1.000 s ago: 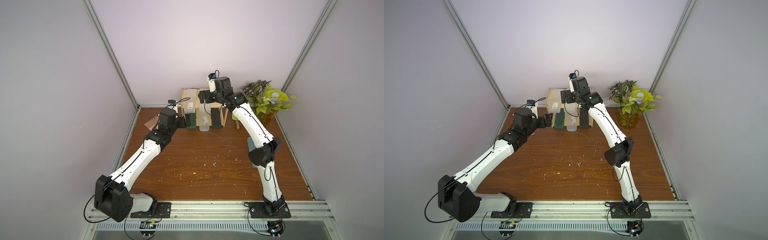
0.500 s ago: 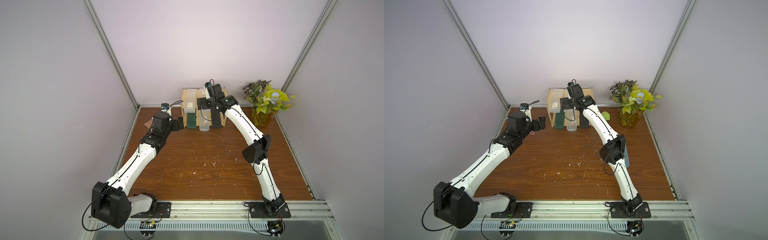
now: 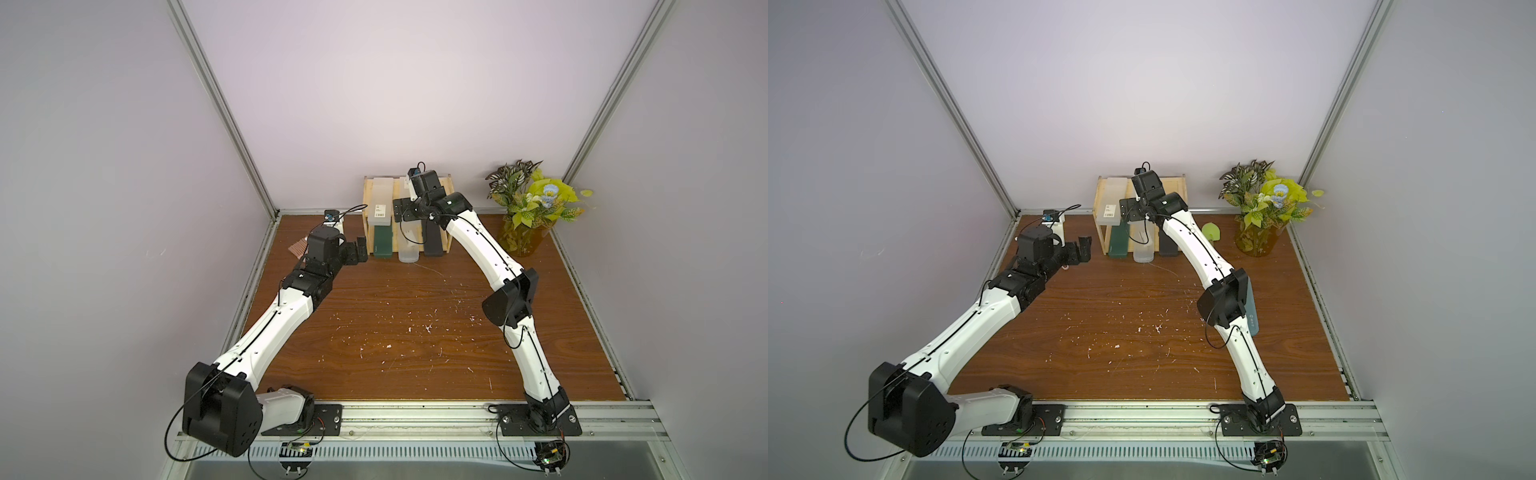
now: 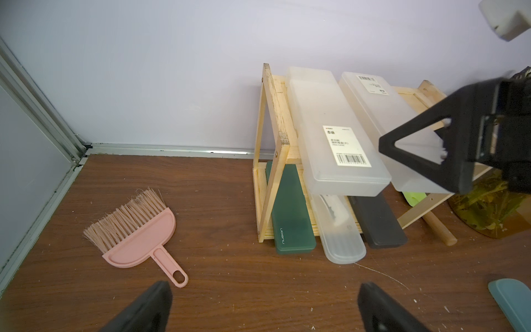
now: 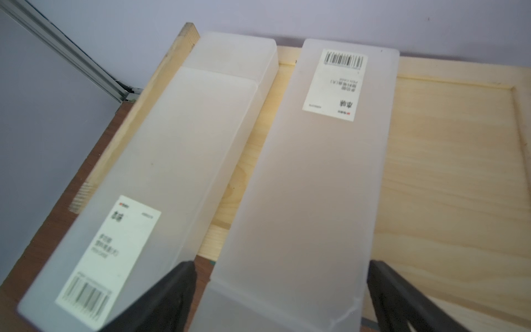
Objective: Remove the pencil cases from the shelf
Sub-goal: Pick up the pencil case from the shelf.
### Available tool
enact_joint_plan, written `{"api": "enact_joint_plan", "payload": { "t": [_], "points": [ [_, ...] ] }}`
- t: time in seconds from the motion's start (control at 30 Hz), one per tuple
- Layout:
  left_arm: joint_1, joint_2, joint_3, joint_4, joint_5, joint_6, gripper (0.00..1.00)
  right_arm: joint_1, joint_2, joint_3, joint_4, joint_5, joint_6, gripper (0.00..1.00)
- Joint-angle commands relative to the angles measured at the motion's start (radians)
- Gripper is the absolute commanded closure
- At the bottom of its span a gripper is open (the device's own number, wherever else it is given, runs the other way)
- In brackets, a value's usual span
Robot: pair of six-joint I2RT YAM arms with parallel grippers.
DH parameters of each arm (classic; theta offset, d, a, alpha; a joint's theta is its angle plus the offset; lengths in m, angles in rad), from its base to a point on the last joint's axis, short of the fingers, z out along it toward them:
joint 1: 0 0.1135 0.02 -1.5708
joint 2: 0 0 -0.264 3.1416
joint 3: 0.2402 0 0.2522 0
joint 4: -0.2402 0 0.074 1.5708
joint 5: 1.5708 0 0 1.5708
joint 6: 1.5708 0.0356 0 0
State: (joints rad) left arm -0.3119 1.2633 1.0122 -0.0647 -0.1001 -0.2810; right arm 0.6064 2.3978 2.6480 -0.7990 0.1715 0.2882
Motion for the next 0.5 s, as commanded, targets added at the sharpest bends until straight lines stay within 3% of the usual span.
{"api": "enact_joint_plan", "payload": {
  "t": [0.0,0.47],
  "points": [
    [0.006,-0.014,-0.009,0.005,-0.015,0.013,0.00,0.010,0.001,0.021,-0.014,0.030,0.007,0.01],
    [0.007,-0.032,-0.021,0.003,-0.020,0.010,0.00,0.002,-0.030,0.009,-0.069,0.111,0.032,0.25]
  ]
}}
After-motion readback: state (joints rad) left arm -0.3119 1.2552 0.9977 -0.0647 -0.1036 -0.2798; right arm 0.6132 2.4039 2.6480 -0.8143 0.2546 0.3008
